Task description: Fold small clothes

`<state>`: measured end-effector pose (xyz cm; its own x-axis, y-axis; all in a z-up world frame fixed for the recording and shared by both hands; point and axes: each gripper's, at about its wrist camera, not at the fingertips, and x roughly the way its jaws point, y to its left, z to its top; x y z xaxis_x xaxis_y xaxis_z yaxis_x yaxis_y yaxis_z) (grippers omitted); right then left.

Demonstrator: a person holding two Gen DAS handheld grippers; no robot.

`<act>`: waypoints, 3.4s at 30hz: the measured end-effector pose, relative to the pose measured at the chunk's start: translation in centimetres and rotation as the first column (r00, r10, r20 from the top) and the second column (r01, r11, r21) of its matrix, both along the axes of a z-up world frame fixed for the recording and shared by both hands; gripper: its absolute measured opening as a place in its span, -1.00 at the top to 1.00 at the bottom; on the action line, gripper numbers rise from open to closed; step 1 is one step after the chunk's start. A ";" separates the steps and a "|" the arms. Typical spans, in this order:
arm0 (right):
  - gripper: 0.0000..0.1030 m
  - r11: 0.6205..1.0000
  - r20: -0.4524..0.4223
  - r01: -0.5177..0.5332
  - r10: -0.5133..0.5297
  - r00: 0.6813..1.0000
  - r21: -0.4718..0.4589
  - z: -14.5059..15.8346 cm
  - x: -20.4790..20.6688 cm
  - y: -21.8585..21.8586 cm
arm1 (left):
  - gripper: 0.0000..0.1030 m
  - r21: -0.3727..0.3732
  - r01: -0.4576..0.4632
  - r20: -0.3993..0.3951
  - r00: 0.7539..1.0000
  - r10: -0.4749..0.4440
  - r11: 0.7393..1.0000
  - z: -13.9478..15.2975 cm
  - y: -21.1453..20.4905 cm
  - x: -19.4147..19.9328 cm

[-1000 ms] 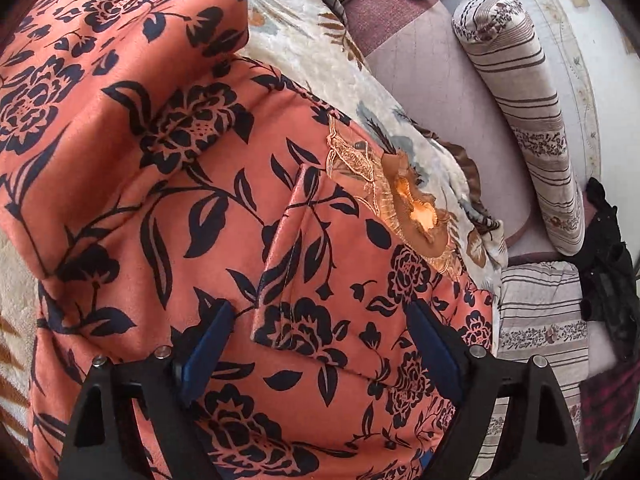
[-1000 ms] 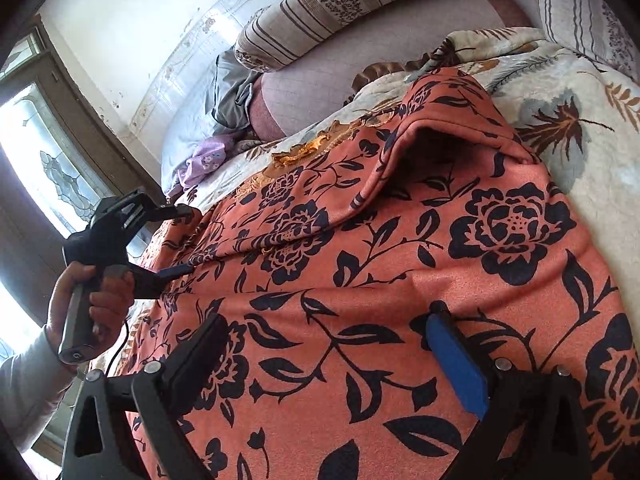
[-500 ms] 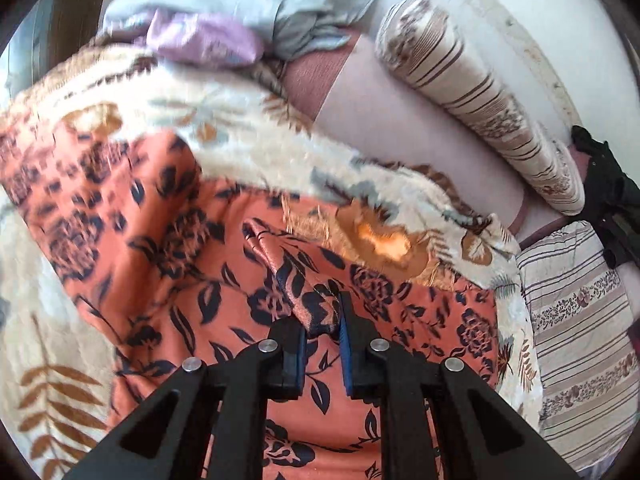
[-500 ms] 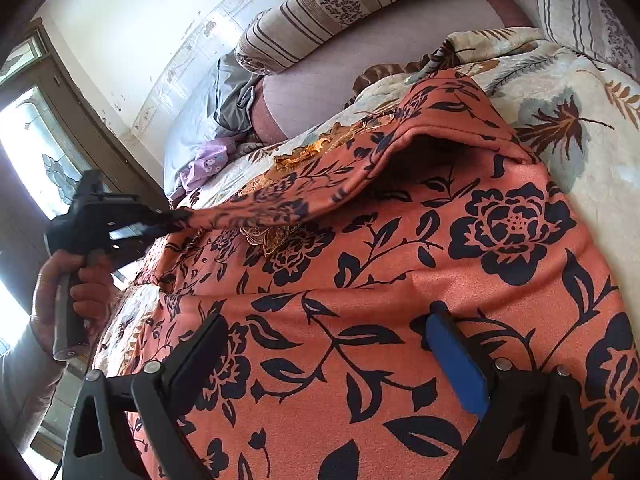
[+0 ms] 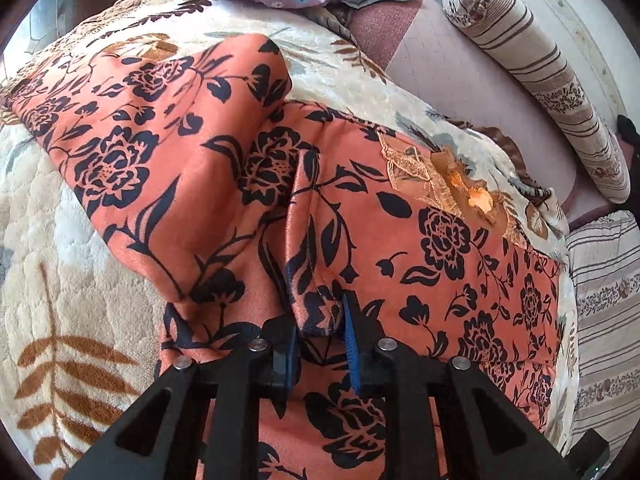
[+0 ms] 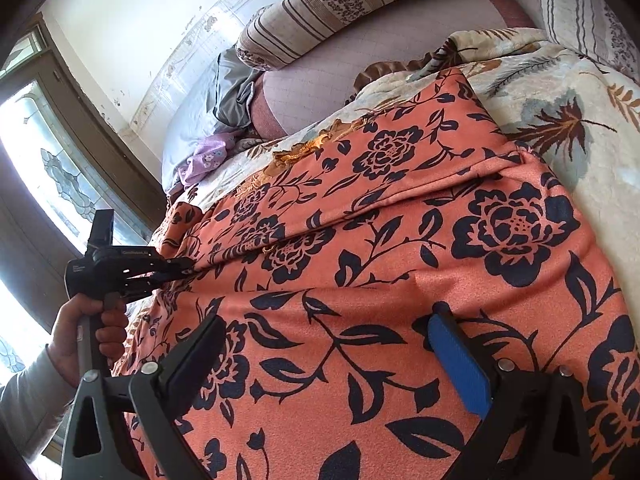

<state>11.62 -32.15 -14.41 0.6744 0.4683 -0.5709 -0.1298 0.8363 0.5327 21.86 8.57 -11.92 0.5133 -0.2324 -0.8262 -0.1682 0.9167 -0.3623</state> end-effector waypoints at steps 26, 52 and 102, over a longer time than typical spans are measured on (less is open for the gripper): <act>-0.95 0.929 -0.270 0.234 -0.156 0.950 0.286 -0.3 23.3 -12.7 | -0.47 0.321 0.112 0.056 0.989 -0.137 0.940 -1.7 -3.6 -0.8; -0.98 0.956 -0.045 0.039 -0.054 0.997 -0.290 1.6 3.0 3.7 | -0.72 -0.304 -0.252 0.189 0.929 0.317 0.919 5.0 16.6 -6.1; -0.99 0.995 -0.032 0.081 -0.083 0.996 -0.057 0.2 2.3 0.6 | -0.67 0.367 0.459 0.047 0.860 -0.509 0.809 7.0 -19.7 0.7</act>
<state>13.93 -31.58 -14.18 0.6889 0.3792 -0.6178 -0.0423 0.8718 0.4880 22.54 -11.11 -4.96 0.5202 -0.2065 -0.8287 0.3574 0.9339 -0.0084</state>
